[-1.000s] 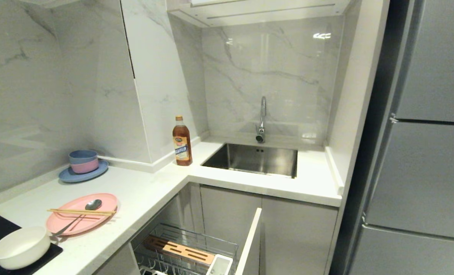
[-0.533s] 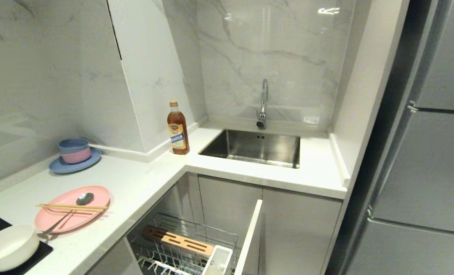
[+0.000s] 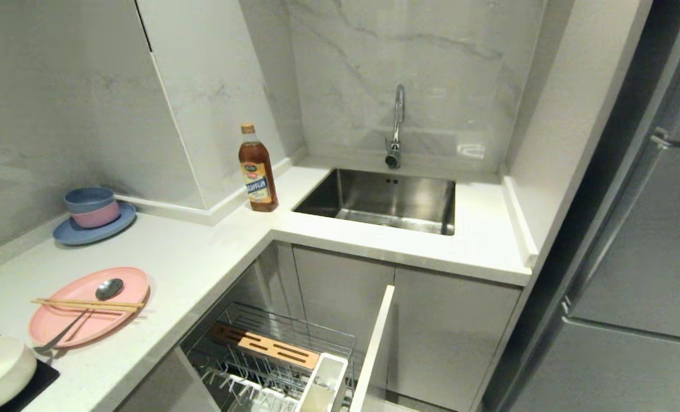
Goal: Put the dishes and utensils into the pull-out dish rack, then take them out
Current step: Pick up the bowl and place it in the cupboard
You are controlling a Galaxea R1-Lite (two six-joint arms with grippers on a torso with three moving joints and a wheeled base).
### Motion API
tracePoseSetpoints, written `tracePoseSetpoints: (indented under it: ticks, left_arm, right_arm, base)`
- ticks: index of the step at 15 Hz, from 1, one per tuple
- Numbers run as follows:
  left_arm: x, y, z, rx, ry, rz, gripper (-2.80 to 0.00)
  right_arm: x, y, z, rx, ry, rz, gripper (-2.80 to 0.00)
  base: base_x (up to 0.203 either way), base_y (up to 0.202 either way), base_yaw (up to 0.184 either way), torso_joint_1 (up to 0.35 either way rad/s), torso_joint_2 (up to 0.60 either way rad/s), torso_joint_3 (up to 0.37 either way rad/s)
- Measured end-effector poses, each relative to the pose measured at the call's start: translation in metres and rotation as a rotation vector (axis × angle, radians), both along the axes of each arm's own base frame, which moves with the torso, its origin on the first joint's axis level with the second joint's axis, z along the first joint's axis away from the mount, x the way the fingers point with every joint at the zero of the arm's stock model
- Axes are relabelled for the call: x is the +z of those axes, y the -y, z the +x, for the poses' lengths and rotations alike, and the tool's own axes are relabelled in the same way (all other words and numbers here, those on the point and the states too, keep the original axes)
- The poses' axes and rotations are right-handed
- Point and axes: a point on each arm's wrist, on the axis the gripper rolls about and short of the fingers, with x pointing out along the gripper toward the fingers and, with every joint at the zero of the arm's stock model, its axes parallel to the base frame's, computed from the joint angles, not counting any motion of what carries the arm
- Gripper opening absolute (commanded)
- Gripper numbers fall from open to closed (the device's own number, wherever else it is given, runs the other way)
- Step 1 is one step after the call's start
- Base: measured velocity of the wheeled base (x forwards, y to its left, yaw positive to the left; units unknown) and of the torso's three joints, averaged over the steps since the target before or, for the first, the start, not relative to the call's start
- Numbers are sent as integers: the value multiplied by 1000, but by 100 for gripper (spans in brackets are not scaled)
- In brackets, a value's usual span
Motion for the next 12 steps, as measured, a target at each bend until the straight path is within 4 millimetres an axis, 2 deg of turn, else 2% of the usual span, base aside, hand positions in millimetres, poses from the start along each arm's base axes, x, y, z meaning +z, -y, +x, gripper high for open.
tracePoseSetpoints:
  ticks: [12]
  left_arm:
    - [0, 0, 0, 1, -1, -5, -280]
  right_arm:
    - [0, 0, 0, 0, 0, 0, -280]
  base:
    - [0, 0, 0, 3, 2, -197]
